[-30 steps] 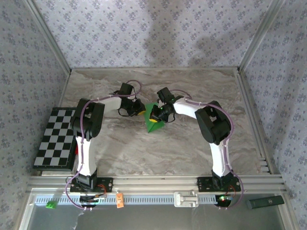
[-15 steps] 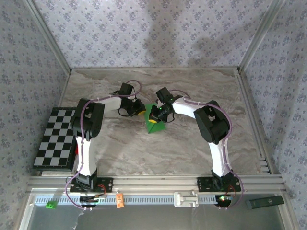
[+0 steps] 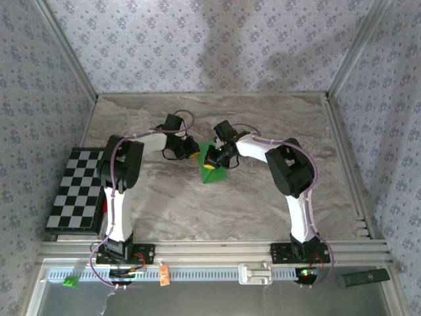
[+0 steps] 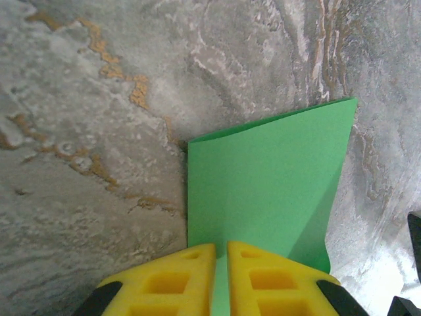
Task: Fold a paper plane with a square sheet of paper (pick it up from the middle)
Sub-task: Fold the triangle a second time at the center of the table.
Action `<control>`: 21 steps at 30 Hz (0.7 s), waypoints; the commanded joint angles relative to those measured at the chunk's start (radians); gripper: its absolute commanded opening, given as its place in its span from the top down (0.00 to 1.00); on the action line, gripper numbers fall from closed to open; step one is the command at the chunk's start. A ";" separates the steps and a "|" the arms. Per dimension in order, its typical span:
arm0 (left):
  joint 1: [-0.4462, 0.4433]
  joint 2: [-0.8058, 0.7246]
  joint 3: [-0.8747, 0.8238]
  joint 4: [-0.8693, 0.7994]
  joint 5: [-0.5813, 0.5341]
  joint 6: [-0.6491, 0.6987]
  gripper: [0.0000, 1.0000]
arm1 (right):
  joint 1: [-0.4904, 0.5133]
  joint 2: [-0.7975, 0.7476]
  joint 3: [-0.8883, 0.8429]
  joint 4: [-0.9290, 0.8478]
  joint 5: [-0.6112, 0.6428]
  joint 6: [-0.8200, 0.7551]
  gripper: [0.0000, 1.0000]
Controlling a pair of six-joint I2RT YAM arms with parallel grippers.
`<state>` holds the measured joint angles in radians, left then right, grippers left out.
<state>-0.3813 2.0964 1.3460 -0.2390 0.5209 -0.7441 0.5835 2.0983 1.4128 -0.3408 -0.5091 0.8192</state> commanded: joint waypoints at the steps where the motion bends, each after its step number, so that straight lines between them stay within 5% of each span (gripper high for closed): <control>1: -0.013 0.051 -0.013 -0.071 -0.027 0.015 0.85 | 0.003 0.020 0.031 -0.029 0.001 -0.006 1.00; 21: -0.018 0.053 -0.017 -0.069 -0.026 0.011 0.85 | -0.003 0.037 0.028 -0.020 -0.014 0.019 1.00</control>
<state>-0.3813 2.0964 1.3460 -0.2390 0.5236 -0.7441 0.5831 2.1025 1.4128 -0.3405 -0.5125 0.8234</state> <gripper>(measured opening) 0.147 0.050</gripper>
